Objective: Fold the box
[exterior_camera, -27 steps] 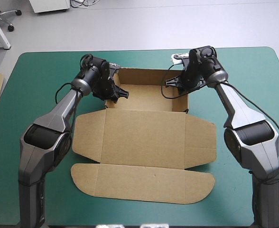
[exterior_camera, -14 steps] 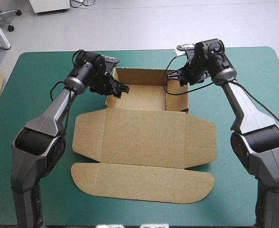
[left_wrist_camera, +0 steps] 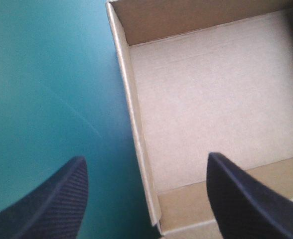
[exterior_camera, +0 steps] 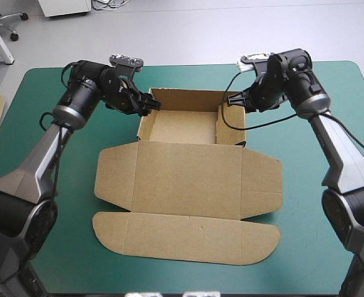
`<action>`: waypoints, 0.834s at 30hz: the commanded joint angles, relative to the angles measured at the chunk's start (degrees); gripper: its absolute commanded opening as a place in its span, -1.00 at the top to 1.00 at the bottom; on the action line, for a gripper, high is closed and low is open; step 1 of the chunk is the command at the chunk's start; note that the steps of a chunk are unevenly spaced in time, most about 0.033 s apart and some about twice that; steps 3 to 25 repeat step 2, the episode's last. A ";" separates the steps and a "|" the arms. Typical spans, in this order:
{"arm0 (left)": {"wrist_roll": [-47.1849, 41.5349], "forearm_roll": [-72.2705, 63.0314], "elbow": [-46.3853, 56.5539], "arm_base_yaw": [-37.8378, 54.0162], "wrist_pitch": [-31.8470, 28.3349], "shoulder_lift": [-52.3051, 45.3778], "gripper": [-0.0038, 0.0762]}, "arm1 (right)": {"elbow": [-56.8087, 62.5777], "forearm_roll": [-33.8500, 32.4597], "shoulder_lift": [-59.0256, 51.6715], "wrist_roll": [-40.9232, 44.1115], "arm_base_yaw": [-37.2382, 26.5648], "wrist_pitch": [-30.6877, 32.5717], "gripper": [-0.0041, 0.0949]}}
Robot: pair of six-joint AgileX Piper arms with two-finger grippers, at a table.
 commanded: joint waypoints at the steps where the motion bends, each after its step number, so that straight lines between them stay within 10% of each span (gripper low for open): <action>1: 0.43 -0.20 3.80 -0.35 -5.44 -8.98 -0.31 | 6.00 -0.73 -8.96 -0.72 -0.14 -6.19 0.19; 25: 0.85 -0.09 5.99 -0.35 -6.56 -11.19 -0.31 | 8.51 -0.25 -11.18 -1.45 -0.14 -8.27 0.19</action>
